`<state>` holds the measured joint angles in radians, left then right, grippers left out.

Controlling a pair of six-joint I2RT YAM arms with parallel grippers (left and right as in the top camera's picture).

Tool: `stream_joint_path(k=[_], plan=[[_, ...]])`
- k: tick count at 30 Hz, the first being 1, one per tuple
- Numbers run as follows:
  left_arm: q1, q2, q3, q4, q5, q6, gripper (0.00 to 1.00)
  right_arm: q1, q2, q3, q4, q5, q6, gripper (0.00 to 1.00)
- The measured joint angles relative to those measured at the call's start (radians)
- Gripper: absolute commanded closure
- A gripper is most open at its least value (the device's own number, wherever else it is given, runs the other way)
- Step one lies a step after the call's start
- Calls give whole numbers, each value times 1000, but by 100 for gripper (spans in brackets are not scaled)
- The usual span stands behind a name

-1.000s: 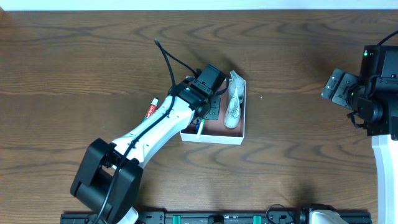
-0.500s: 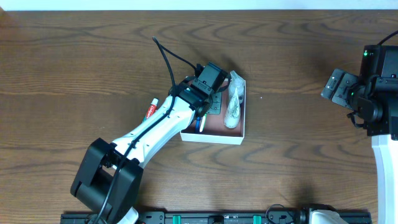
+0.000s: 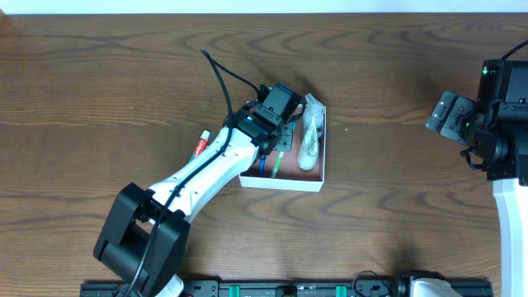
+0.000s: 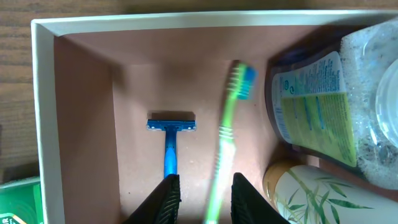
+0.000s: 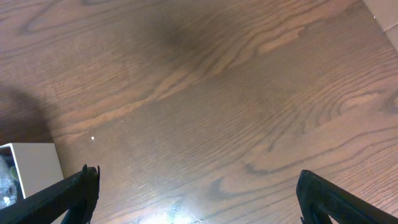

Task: Pack container
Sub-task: 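Lower the toothbrush into the box beside the razor, release, then move the left gripper to the Colgate toothpaste tube and grasp it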

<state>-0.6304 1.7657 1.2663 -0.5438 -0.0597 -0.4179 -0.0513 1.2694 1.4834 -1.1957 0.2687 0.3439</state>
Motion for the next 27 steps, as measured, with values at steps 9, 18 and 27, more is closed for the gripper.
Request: stream_joint_path(k=[9, 18, 27], plan=[[14, -107, 0, -66, -31, 55, 59, 0, 0, 0, 0, 0, 0, 1], [294, -381, 31, -282, -200, 162, 47, 0, 0, 0, 0, 0, 0, 1], [537, -175, -48, -390, 53, 420, 43, 0, 0, 0, 0, 0, 0, 1]])
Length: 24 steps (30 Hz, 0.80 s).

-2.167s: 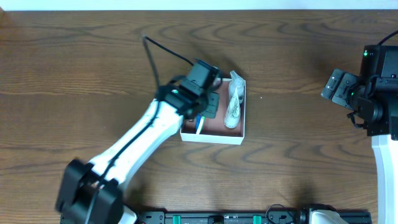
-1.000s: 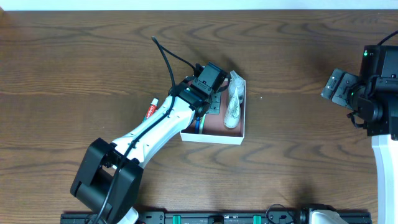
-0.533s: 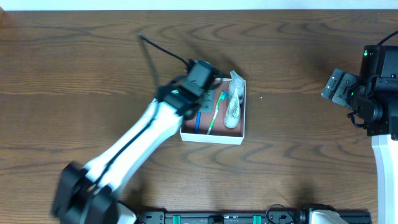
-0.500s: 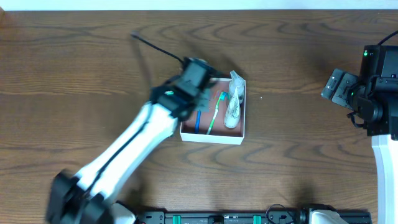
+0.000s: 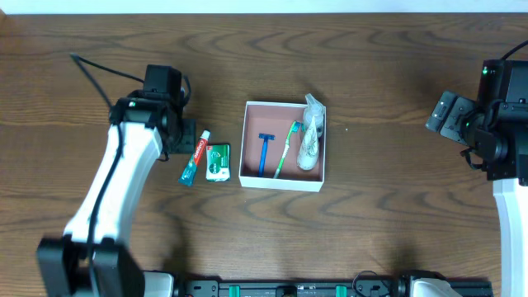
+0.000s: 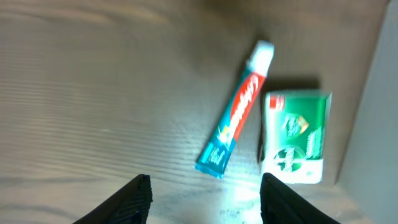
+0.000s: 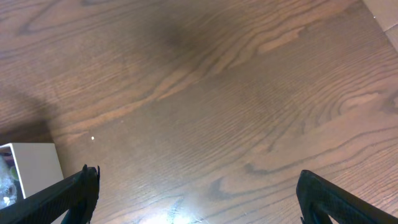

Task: Pack container
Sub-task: 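Move the left gripper to the Colgate toothpaste tube and grasp it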

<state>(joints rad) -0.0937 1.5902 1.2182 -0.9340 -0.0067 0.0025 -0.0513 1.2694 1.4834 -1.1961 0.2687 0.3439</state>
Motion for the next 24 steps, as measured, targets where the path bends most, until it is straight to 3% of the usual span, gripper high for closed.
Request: stream_joint_path(k=[10, 21, 24], plan=[[8, 251, -4, 34, 93, 91, 43, 0, 0, 0, 0, 0, 0, 1], [8, 330, -4, 126, 105, 108, 44, 0, 0, 0, 0, 0, 0, 1], [8, 345, -4, 135, 105, 109, 54, 0, 0, 0, 0, 0, 0, 1]])
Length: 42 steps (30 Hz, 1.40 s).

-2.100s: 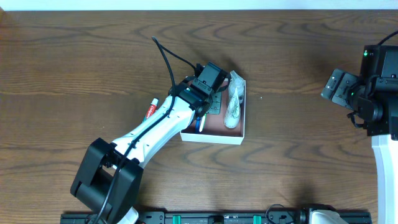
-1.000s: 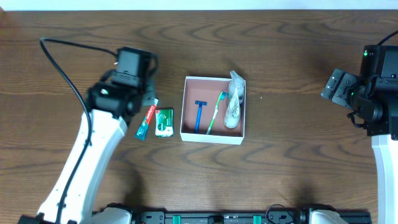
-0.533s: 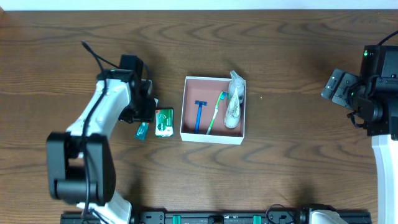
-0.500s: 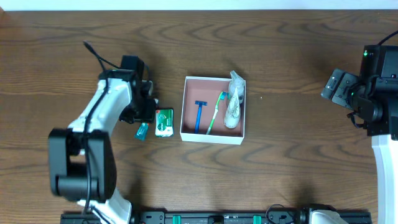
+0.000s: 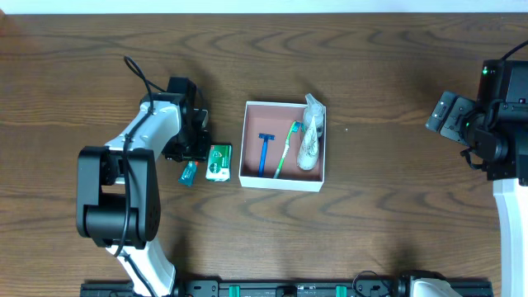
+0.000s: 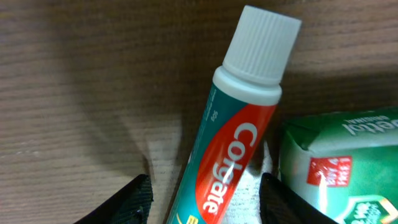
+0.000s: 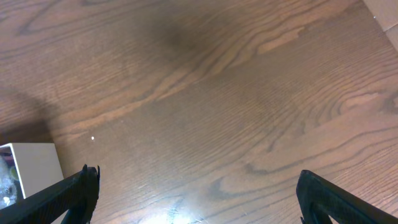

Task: Pack container
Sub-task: 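Move the left gripper to the Colgate toothpaste tube and grasp it, then place the toothpaste tube into the box and release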

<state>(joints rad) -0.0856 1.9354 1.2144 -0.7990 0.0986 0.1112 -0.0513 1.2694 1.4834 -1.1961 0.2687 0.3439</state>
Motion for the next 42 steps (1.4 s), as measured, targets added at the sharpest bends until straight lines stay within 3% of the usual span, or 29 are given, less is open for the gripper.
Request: stream_joint_path(k=[5, 9, 17, 23, 28, 36, 42], plan=[[0, 6, 0, 13, 3, 18, 78, 0, 0, 0, 0, 0, 0, 1], [0, 6, 0, 10, 3, 21, 85, 0, 0, 0, 0, 0, 0, 1], [0, -41, 57, -148, 3, -24, 90, 0, 0, 0, 0, 0, 0, 1], [-49, -280, 145, -168, 3, -101, 91, 0, 0, 0, 0, 0, 0, 1], [-192, -442, 166, -148, 3, -182, 91, 0, 0, 0, 0, 0, 0, 1], [-424, -392, 139, 8, 7, -314, 91, 0, 0, 0, 0, 0, 0, 1], [-501, -261, 132, 49, -4, -389, 91, 0, 0, 0, 0, 0, 0, 1]])
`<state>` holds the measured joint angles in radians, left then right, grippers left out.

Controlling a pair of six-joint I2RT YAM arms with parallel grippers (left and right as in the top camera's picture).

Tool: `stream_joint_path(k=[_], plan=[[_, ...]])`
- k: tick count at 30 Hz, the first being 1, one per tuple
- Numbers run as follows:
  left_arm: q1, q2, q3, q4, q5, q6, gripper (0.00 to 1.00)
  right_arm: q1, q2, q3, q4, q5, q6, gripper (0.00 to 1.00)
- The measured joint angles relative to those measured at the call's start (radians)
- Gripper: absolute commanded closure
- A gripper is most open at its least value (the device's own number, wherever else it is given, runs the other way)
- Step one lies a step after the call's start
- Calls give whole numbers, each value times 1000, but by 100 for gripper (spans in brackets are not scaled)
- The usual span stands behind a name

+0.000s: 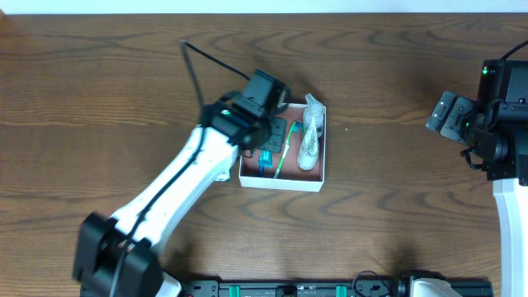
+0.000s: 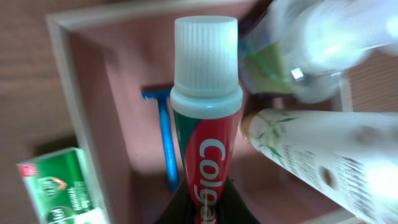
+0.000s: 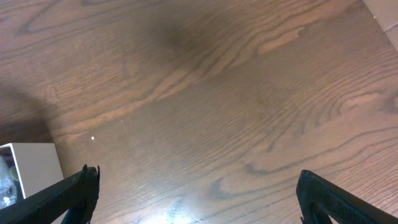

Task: Pack container
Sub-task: 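Place the toothpaste tube into the box and release, then move the left gripper to the green Dettol soap box and grasp it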

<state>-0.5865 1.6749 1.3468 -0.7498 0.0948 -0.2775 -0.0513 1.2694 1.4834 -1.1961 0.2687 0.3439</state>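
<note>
My left gripper is shut on a red, white and teal toothpaste tube, cap pointing away, held over the white box with a brown floor. In the box lie a blue razor, a bamboo-print bottle and a clear plastic-wrapped item. From overhead, the left gripper hangs above the box, where a green toothbrush and the bottle show. My right gripper stands open over bare wood at the far right.
A green soap box lies on the table just outside the container's left wall; the left arm hides it in the overhead view. A corner of the white container shows at the left of the right wrist view.
The left gripper was open astride the toothpaste tube on the table left of the box. Now it is shut on the tube and holds it over the box. The right arm is unchanged.
At first the left gripper was inside the box with the green toothbrush between its fingers. Then it was open over the toothpaste and soap box on the table, the toothbrush lying in the box. It then straddled the tube, and now holds it above the box.
</note>
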Motion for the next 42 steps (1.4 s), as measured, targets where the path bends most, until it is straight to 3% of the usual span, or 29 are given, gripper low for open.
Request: stream_joint_path(k=[9, 13, 17, 23, 28, 30, 35, 42], plan=[[-5, 216, -7, 62, -20, -41, 89, 0, 0, 0, 0, 0, 0, 1], [-5, 235, -14, 72, -21, -43, 75, 0, 0, 0, 0, 0, 0, 1], [-5, 225, -4, 44, -23, -55, 58, 0, 0, 0, 0, 0, 0, 1], [-5, 151, 34, -15, -18, -59, 54, 0, 0, 0, 0, 0, 0, 1], [3, -24, 61, -62, -20, -54, 47, 0, 0, 0, 0, 0, 0, 1], [24, -108, 69, -105, -40, -43, 42, 0, 0, 0, 0, 0, 0, 1], [151, -220, 78, -218, -150, -28, 40, 0, 0, 0, 0, 0, 0, 1], [355, -171, 30, -249, -139, 43, 34, 0, 0, 0, 0, 0, 0, 1]])
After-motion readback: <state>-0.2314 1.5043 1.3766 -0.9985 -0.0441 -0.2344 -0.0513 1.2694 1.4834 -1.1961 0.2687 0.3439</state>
